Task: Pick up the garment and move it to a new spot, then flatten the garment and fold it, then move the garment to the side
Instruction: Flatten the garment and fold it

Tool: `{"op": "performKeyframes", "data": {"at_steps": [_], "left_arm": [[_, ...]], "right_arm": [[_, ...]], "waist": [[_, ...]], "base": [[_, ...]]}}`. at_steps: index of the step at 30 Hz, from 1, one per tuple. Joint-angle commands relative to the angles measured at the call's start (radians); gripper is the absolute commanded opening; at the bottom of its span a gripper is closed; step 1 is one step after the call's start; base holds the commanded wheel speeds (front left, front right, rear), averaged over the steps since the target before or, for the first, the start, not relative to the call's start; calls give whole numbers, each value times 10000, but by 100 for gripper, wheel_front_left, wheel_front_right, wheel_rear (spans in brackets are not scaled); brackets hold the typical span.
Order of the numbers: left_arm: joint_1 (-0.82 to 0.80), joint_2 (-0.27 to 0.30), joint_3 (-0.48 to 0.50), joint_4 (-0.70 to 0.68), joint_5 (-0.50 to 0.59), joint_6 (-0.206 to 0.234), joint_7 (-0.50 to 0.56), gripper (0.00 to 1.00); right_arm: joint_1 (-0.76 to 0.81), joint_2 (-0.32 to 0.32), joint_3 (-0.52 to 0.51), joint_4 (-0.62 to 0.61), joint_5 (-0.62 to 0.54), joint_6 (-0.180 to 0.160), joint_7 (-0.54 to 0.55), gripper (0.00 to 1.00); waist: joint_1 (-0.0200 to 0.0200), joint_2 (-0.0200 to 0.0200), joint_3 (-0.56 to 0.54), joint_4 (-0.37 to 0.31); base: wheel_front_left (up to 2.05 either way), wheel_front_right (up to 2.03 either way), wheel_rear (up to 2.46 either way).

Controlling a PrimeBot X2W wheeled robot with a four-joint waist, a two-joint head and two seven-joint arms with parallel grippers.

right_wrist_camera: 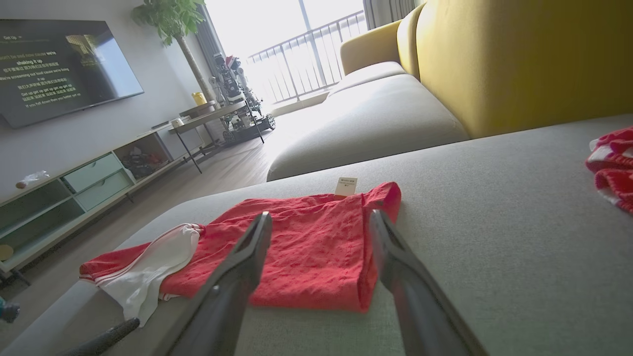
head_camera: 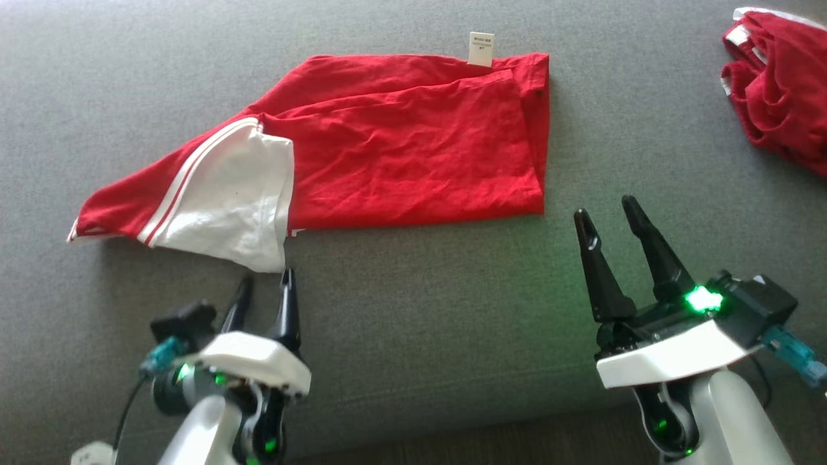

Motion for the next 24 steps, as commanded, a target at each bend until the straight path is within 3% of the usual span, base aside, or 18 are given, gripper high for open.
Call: {"op": "performKeyframes", "data": {"at_steps": [1, 8, 11, 17, 24], "left_arm": [[-362, -52, 300, 13, -114, -70, -45, 100], [-1059, -255, 160, 1378, -437, -172, -2, 100], [-1222, -291, 142, 1724, -459, -51, -35, 0], [-1060, -252, -82, 1817, -383, 14, 95, 0], [-210, 284, -308, 448, 137, 381, -11, 0]], "right_arm": [[-285, 7, 263, -329, -5, -4, -65, 100], [-367, 7, 311, -324, -27, -4, -65, 100], [-375, 7, 276, -347, -25, -4, -65, 100], [-322, 7, 242, -326, -31, -4, -65, 100], [-413, 7, 300, -218, -244, -4, -65, 100]], "waist": [[0, 0, 15, -14], [0, 0, 62, -184], [0, 0, 60, -251], [0, 0, -56, -301], [0, 0, -224, -71]], "base": [[0, 0, 0], [0, 0, 0], [0, 0, 0], [0, 0, 0], [0, 0, 0]]}}
